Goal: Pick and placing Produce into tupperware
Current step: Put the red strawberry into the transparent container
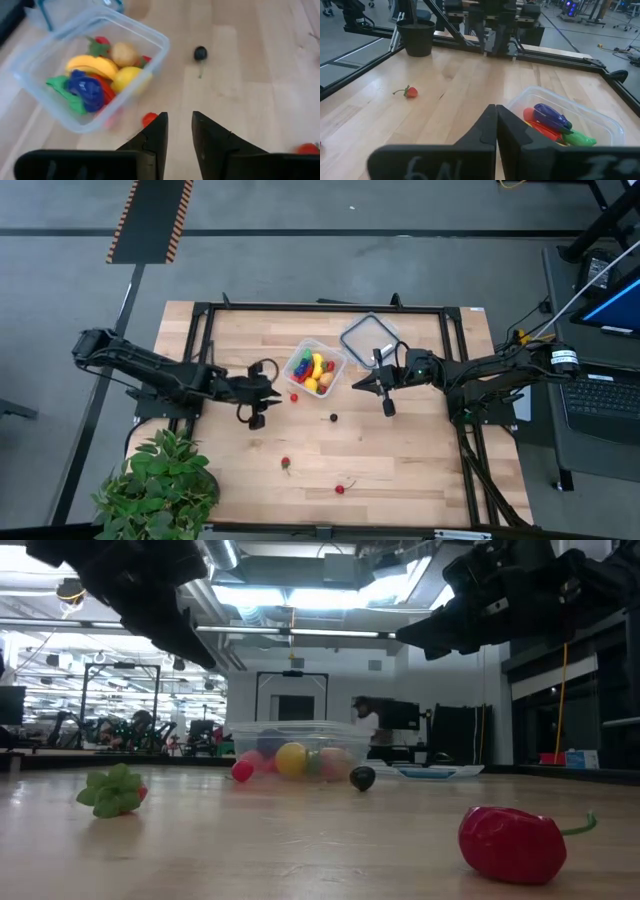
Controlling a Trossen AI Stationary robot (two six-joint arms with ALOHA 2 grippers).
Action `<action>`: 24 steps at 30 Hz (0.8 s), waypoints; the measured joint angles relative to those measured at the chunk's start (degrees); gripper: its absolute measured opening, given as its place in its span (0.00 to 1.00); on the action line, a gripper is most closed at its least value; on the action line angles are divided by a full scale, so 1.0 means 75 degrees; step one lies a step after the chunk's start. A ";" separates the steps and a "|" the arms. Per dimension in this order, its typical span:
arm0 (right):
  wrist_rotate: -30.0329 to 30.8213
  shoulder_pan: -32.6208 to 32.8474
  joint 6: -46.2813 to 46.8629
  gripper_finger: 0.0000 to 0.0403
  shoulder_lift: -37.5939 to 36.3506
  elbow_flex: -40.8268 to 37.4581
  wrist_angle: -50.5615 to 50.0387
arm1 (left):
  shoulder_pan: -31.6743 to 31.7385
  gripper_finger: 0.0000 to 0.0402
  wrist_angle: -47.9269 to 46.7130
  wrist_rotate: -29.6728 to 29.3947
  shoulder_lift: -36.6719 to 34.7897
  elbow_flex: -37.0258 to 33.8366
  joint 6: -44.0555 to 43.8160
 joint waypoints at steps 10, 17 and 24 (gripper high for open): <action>0.0002 0.0000 -0.0015 0.05 0.0000 0.0002 -0.0012 | -0.0961 0.32 -0.0748 -0.0124 0.1886 0.1668 -0.0119; 0.0001 0.0000 -0.0015 0.02 0.0000 0.0003 -0.0125 | -0.1536 0.41 -0.1967 -0.0123 0.2951 0.3007 -0.1138; 0.0000 0.0000 0.0006 0.03 0.0000 0.0003 -0.0394 | -0.2299 0.46 -0.3206 -0.0025 0.3817 0.4096 -0.2011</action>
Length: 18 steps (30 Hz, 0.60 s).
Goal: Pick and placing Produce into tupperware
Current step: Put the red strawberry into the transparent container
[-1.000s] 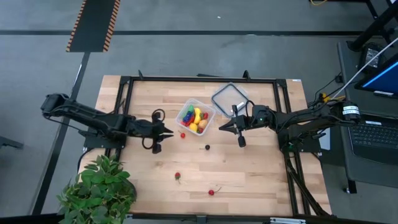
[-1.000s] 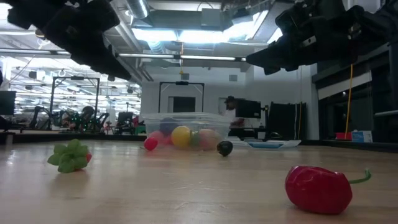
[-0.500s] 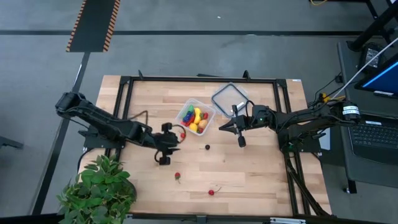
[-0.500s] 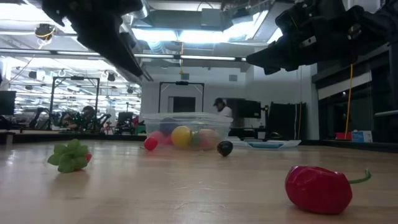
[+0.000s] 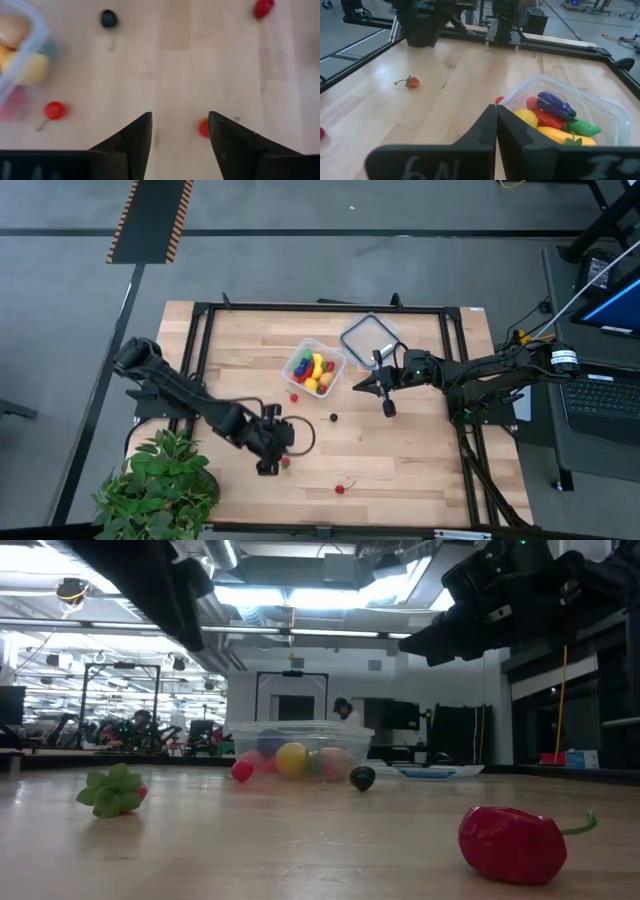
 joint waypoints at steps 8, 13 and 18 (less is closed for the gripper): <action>0.0000 0.0002 0.0138 0.03 0.0000 0.0000 0.0000 | -0.0734 0.46 -0.0013 0.0135 0.0617 0.0560 -0.0731; 0.0000 0.0005 0.0232 0.01 0.0000 0.0000 -0.0006 | -0.1095 0.46 -0.0027 0.0177 0.1080 0.0787 -0.0169; -0.0003 0.0035 0.0544 0.04 0.0000 0.0000 -0.0010 | -0.1193 0.46 -0.0059 0.0175 0.1488 0.0829 0.0401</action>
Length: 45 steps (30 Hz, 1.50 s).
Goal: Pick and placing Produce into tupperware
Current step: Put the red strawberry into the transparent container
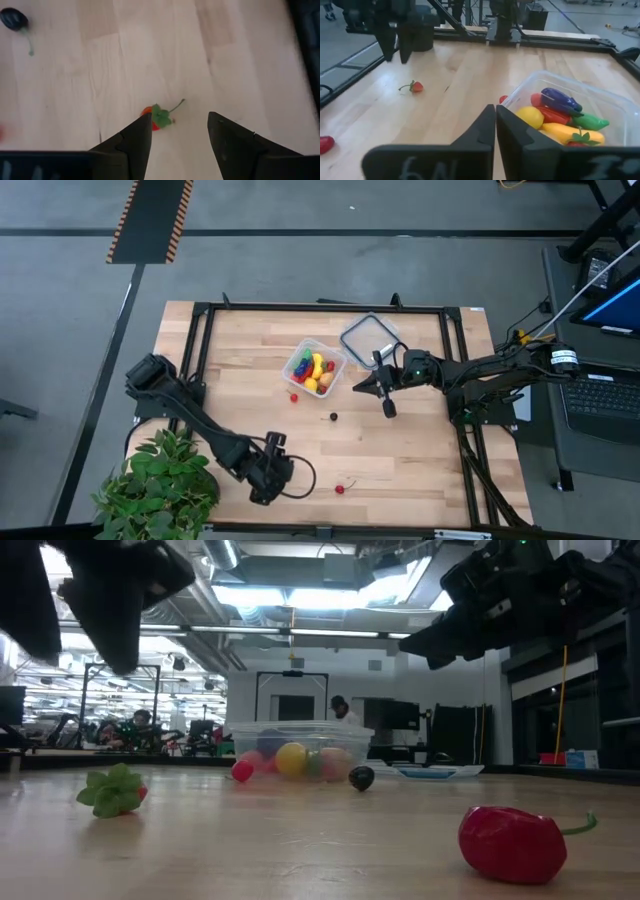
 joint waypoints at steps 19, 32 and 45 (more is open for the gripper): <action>-0.0079 0.0006 0.0079 0.05 0.0000 0.0003 -0.0313 | 0.0507 0.46 -0.0261 0.0011 0.0601 0.0006 0.1356; -0.0082 0.0006 0.0073 0.02 0.0000 0.0003 -0.0319 | 0.0612 0.46 -0.0221 0.0443 0.0601 0.0006 0.1677; -0.0082 0.0006 0.0097 0.03 0.0000 0.0003 -0.0322 | 0.0643 0.46 -0.0056 0.0429 0.0781 -0.0004 0.1677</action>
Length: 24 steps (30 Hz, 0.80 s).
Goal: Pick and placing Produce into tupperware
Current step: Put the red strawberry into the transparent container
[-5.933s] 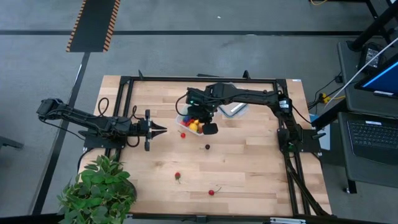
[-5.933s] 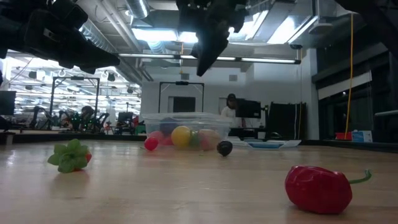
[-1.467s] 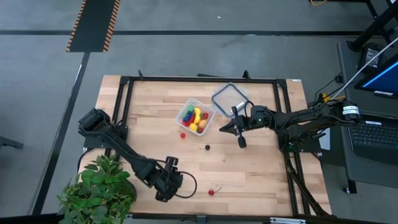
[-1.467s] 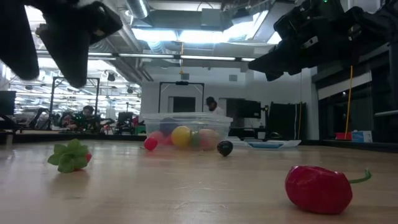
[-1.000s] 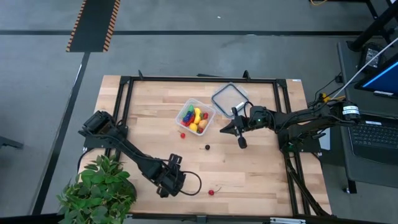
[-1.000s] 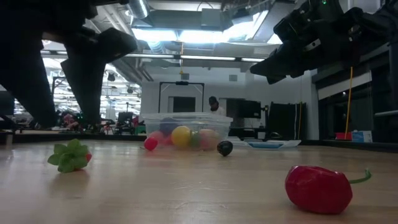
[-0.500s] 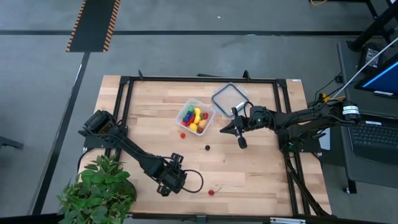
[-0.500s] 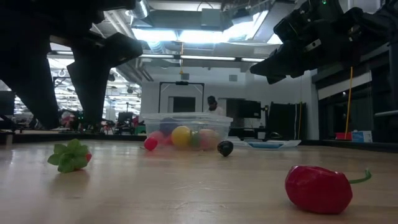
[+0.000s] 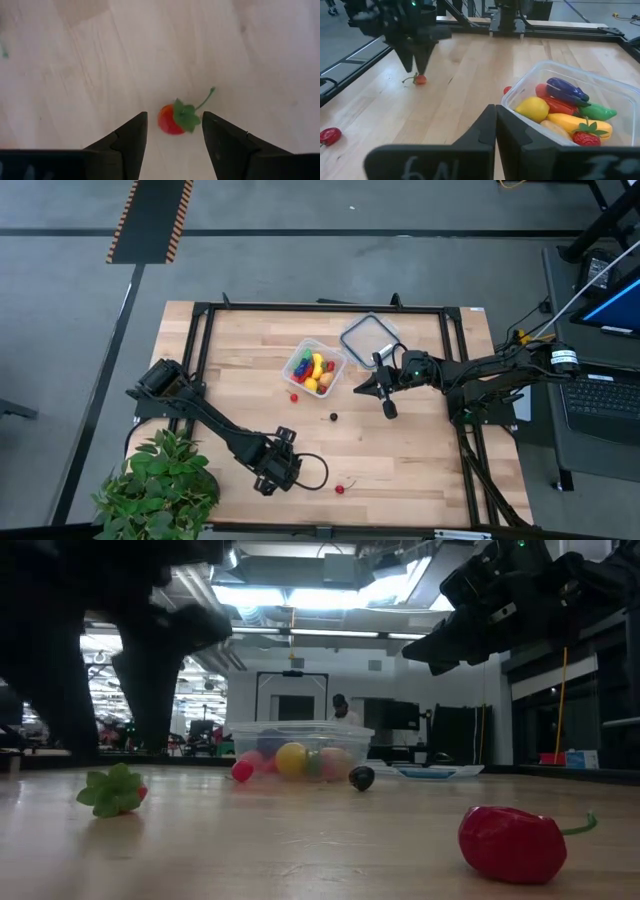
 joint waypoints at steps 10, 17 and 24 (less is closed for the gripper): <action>0.0000 0.0000 0.0003 0.04 0.0000 0.0000 -0.0015 | 0.0002 0.46 0.0007 0.0203 0.0618 0.0025 0.0003; 0.0000 0.0000 0.0003 0.05 0.0000 0.0000 -0.0012 | 0.0001 0.43 0.0083 0.0214 0.0644 0.0018 0.0003; 0.0000 0.0000 0.0002 0.02 0.0000 0.0000 -0.0012 | 0.0008 0.33 0.0107 0.0254 0.0657 0.0015 -0.0051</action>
